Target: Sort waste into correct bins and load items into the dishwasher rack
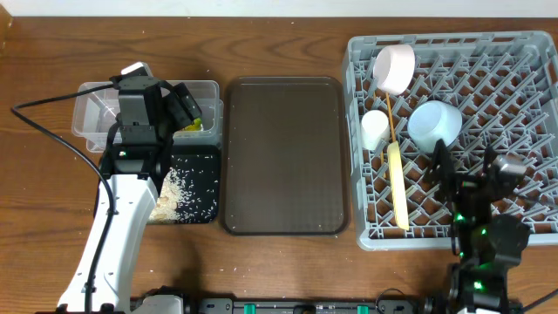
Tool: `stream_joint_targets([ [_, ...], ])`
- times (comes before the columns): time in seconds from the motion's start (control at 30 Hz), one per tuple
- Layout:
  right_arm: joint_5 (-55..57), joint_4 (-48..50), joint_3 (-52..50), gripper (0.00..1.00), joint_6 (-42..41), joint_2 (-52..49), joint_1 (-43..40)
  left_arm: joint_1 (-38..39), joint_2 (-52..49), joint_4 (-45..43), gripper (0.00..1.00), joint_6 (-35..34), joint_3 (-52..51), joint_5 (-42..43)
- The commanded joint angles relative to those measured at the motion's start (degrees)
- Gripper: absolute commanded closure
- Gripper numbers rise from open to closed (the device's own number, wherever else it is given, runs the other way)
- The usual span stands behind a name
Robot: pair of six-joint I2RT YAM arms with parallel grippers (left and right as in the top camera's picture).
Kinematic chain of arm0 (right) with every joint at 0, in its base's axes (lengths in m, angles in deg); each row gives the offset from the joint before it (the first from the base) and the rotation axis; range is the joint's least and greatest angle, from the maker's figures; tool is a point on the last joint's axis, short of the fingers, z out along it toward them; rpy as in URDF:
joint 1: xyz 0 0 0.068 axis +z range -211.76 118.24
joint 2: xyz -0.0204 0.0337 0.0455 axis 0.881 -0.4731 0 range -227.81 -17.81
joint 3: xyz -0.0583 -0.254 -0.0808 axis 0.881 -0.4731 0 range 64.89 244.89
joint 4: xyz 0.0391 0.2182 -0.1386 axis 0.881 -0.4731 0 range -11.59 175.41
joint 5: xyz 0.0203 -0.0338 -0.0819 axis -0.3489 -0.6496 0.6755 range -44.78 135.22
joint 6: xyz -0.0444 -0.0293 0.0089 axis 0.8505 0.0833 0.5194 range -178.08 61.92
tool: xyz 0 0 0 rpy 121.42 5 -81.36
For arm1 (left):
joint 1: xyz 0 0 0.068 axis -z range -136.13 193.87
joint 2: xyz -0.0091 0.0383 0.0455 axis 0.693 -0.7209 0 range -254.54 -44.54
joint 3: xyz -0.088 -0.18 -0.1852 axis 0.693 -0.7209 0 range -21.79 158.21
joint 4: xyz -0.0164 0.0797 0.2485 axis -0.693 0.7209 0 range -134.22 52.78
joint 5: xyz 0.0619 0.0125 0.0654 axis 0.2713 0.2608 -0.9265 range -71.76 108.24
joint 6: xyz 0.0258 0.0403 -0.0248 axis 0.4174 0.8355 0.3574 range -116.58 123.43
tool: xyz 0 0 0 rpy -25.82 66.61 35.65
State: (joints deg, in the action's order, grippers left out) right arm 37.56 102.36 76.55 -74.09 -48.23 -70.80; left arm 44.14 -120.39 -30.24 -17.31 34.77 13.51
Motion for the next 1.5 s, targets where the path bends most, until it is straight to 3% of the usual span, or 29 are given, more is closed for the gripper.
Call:
stream_joint_targets([
  [0.0,0.3,0.5,-2.4,0.01,-1.3,3.7,1.2,-0.1,0.2,0.1,0.05,0.6,1.0,-0.7],
  [0.3,0.2,5.6,-11.5,0.01,-2.0,12.9,1.7,-0.1,0.2,0.1,0.05,0.6,1.0,-0.7],
  [0.47,0.9,1.0,-11.4,0.01,-1.9,15.0,3.2,-0.1,0.2,0.1,0.05,0.6,1.0,-0.7],
  [0.87,4.2,-21.2,-11.4,0.01,-1.1,28.0,6.0,-0.1,0.2,0.1,0.05,0.6,1.0,-0.7],
  [1.13,4.7,-20.9,-11.4,0.01,-1.0,30.1,7.9,-0.1,0.2,0.1,0.05,0.6,1.0,-0.7],
  [1.47,5.4,-21.0,-11.4,0.01,16.8,30.2,8.3,-0.1,0.2,0.1,0.05,0.6,1.0,-0.7],
])
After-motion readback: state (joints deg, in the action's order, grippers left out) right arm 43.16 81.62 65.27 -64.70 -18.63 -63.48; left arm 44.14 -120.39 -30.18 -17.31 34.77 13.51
